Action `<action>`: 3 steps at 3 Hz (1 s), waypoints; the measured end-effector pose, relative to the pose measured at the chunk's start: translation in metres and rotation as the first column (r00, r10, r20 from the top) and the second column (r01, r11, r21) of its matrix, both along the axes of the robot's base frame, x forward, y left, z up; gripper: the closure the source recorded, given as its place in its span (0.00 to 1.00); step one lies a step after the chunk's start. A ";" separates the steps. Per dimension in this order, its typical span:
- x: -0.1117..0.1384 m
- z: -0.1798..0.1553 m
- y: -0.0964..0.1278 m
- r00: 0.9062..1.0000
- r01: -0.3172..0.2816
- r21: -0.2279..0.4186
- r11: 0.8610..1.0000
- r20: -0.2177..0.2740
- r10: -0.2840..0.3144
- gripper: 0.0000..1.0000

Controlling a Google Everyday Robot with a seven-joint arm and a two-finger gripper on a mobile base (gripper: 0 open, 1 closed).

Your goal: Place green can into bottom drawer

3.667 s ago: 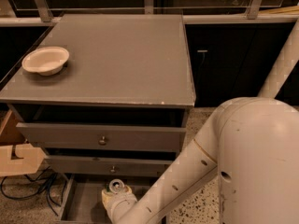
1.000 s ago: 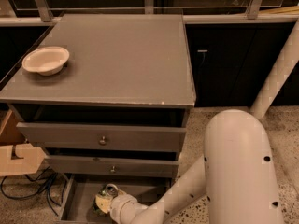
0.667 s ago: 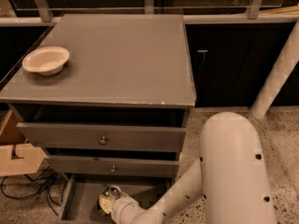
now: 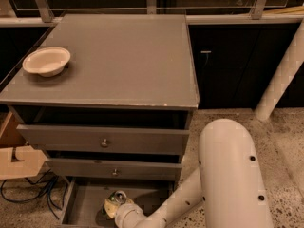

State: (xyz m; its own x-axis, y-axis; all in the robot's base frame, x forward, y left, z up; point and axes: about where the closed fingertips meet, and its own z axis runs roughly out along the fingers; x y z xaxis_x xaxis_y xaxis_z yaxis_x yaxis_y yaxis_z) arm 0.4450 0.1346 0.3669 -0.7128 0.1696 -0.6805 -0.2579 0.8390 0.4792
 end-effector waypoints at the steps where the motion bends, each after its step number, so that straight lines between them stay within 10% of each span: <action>1: 0.005 -0.009 -0.003 0.999 0.050 -0.026 0.998 0.013 -0.049 1.00; 3: 0.020 -0.024 -0.009 0.990 0.138 -0.109 0.984 0.053 -0.133 1.00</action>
Offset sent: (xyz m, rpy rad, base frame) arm 0.0242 -0.0123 -0.0329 -0.1420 -0.0575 -0.1670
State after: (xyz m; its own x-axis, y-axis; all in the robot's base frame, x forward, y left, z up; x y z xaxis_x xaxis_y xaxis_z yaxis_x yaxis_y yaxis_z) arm 0.4645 0.1253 0.3427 -0.6563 0.1833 -0.7319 -0.1577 0.9153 0.3706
